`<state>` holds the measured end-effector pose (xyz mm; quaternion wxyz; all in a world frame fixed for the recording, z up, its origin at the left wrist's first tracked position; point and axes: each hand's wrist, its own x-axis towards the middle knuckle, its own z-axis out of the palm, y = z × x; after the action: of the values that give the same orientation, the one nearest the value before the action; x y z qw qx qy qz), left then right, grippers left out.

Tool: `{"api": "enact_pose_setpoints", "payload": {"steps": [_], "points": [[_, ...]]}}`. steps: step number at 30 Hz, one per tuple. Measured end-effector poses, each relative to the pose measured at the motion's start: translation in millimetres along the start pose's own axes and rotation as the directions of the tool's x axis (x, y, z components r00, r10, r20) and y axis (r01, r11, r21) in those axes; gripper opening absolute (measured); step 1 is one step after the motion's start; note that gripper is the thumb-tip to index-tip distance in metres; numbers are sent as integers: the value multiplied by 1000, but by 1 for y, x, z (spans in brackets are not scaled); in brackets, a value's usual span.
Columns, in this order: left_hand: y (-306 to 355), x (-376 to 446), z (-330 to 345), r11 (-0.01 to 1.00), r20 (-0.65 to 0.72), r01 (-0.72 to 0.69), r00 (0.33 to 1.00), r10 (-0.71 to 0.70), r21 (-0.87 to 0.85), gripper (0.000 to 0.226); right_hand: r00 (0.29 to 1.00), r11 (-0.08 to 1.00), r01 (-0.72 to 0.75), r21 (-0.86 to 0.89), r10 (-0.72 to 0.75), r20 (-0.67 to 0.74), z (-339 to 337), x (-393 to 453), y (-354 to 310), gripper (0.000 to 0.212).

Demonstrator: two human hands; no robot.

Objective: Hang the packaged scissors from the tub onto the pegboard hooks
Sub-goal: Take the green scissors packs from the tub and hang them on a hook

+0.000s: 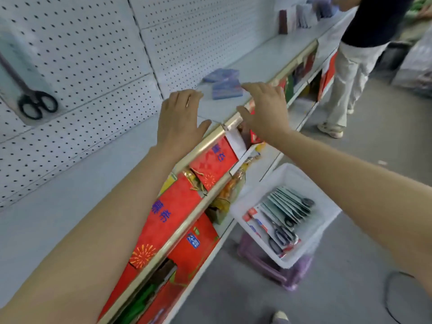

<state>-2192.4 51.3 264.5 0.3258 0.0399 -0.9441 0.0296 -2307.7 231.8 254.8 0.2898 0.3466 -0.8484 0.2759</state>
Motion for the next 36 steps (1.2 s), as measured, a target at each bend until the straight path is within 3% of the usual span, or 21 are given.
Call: {"api": "enact_pose_setpoints", "payload": {"steps": [10, 21, 27, 33, 36], "points": [[98, -17, 183, 988, 324, -10, 944, 60, -154, 55, 920, 930, -283, -235, 332, 207, 58, -112, 173, 42], [186, -76, 381, 983, 644, 71, 763, 54, -166, 52, 705, 855, -371, -363, 514, 488, 172, -228, 335, 41], [214, -97, 462, 977, 713, 103, 698, 64, -189, 54, 633, 848, -386, -363, 530, 564, 235, -266, 389, 38], [242, -110, 520, 981, 776, 118, 629, 47, -155, 51, 505, 850, -381, -365, 522, 688, 290, -285, 408, 41], [249, -117, 532, 978, 779, 142, 627, 28, -150, 49, 437, 835, -384, -393, 540, 719, 310, -293, 405, 48]]}}
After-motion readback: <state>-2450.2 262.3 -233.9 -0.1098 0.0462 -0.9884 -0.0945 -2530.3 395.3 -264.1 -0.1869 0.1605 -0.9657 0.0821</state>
